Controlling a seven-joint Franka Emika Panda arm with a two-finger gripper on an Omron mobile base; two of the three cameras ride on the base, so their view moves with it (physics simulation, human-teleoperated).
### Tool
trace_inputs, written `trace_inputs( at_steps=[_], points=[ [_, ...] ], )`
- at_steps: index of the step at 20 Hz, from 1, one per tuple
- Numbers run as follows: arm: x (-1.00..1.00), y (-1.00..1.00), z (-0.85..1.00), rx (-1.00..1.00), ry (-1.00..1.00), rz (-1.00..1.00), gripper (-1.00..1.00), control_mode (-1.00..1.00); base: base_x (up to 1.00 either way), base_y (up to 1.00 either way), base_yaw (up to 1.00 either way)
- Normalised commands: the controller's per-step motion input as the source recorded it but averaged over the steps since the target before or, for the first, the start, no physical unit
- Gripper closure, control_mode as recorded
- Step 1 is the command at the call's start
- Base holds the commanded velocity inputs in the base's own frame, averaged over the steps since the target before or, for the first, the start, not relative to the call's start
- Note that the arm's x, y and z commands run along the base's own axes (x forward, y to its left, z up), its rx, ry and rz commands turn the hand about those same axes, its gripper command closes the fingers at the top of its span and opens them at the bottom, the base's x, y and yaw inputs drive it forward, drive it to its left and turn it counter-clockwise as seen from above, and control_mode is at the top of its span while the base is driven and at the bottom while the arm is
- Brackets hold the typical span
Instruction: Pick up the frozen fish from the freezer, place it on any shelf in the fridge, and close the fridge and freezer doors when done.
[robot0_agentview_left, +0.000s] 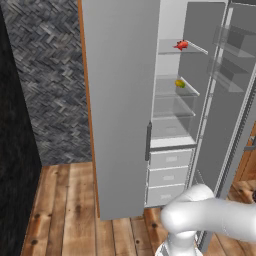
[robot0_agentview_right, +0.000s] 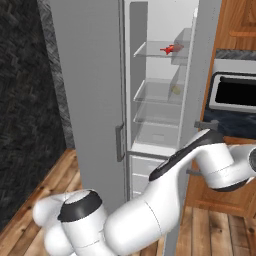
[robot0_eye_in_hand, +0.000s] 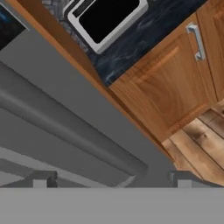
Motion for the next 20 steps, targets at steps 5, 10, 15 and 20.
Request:
trace_inputs(
  at_steps=[5,10,15,20],
  points=[
    [0.49,-0.25,-0.14,0.01,0.0,0.0,-1.0,-1.0,0.0,0.0,0.0],
    [0.33,0.05,-0.09,0.06,-0.04,0.01,-1.0,-1.0,0.0,0.0,0.0],
    [0.24,0.66,0.0,0.15,-0.1,0.09,-1.0,-1.0,0.0,0.0,0.0],
    [0.42,0.85,0.0,0.18,-0.12,0.08,-1.0,-1.0,0.0,0.0,0.0]
  ],
)
